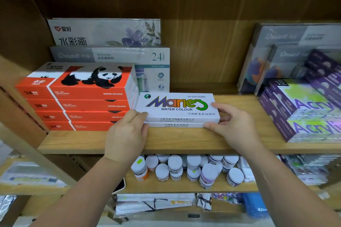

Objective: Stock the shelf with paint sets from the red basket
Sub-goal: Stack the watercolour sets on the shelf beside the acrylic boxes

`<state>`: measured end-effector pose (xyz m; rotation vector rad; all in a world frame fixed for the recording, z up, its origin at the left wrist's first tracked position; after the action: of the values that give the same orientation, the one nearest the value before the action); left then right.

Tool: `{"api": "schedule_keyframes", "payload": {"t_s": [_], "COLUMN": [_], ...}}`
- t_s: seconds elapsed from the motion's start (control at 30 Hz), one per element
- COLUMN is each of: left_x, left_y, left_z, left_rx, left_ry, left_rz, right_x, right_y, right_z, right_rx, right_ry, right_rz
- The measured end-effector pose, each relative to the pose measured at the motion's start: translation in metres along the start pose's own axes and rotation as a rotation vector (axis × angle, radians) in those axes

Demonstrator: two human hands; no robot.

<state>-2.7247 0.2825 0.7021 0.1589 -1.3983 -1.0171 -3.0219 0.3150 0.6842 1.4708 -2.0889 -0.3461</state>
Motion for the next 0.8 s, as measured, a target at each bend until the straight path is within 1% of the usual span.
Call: {"api": "schedule_keyframes", "payload": {"t_s": [0.1,0.23,0.47,0.67,0.8], "left_x": [0.002,0.002,0.005,0.004,0.000], "left_y": [0.002,0.002,0.005,0.005,0.004], "left_z": [0.000,0.000,0.000,0.001,0.003], "left_rx": [-0.010,-0.013,-0.010,0.016,-0.036], "left_ry": [0.004,0.023,0.008,0.015,0.030], "left_rz": [-0.002,-0.028,-0.044,-0.062,-0.073], "right_x": [-0.002,-0.003,-0.005,-0.008,-0.015], "right_y": [0.000,0.002,0.001,0.000,-0.003], "right_z": [-0.006,-0.008,-0.010,-0.012,-0.017], "right_rx": [-0.085,-0.072,-0.151,-0.144,-0.179], "right_ry": [-0.002,-0.007,0.005,0.008,0.027], "right_rz": [0.003,0.016,0.027,0.042,0.013]}}
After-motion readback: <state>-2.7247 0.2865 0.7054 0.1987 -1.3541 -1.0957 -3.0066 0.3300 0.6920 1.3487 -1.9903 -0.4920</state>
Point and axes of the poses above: each hand's wrist, its own x-axis towards the middle knuckle, its own y-axis out of the back of the hand, z = x × y, the point moved 6 cm from there along x, towards the middle knuckle, and after that the axes turned 8 degrees about y, right-handed, at the moved point
